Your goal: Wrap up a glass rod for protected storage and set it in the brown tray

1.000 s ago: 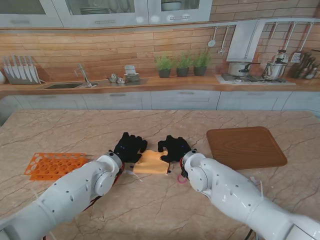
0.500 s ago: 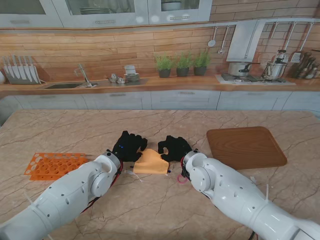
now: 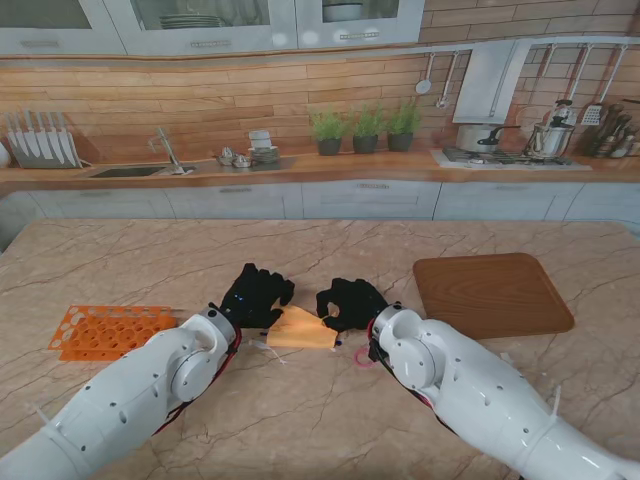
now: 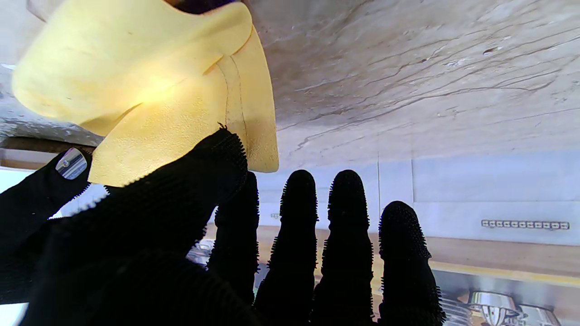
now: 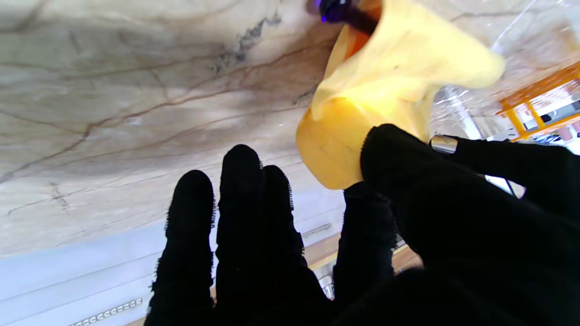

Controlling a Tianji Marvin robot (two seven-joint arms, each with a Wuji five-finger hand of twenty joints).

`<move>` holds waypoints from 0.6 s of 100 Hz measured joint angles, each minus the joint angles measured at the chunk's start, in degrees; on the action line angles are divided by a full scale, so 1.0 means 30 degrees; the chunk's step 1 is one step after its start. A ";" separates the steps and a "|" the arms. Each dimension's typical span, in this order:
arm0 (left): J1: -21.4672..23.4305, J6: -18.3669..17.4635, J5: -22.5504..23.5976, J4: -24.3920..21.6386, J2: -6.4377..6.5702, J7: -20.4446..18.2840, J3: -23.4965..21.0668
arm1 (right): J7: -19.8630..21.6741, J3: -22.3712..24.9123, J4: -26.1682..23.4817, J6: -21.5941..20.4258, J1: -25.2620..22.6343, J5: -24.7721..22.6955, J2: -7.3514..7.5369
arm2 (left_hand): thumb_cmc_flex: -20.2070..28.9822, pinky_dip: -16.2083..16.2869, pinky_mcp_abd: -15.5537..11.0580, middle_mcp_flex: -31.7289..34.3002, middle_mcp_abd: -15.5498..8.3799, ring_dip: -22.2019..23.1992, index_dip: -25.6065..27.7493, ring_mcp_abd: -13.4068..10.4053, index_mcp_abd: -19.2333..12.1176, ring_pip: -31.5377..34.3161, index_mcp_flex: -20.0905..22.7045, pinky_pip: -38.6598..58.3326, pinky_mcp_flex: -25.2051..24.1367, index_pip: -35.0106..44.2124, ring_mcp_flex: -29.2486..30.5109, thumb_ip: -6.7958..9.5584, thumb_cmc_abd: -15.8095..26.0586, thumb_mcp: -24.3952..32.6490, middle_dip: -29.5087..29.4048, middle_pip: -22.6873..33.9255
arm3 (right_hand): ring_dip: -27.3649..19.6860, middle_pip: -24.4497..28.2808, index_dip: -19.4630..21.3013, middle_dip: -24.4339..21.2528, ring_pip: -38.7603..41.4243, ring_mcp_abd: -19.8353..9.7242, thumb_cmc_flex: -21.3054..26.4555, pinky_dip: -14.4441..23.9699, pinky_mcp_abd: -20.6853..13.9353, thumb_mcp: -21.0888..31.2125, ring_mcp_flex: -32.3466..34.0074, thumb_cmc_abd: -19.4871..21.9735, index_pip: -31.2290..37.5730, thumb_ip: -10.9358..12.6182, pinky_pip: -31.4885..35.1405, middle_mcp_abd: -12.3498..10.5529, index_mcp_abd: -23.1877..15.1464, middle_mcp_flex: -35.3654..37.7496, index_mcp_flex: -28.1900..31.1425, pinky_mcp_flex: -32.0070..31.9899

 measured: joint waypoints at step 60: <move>0.1212 -0.1305 0.0832 -0.1275 0.0524 -0.0802 -0.1262 | 0.0713 0.0227 -0.0734 -0.1645 -0.0361 -0.0558 0.0515 | 0.0000 -0.0358 0.0042 0.0000 -0.0221 -0.0263 -0.0012 -0.0016 -0.0196 -0.0382 0.0006 -0.0514 0.0008 0.0000 0.0010 0.0000 -0.0002 0.0000 -0.0634 -0.0016 | 0.0007 -0.0220 -0.0222 0.0007 -0.0255 0.0030 -0.0027 0.0000 0.0240 0.0224 0.0004 -0.0980 -0.0933 -0.0017 -0.0638 -0.0208 -0.0413 0.0225 0.1206 -0.0461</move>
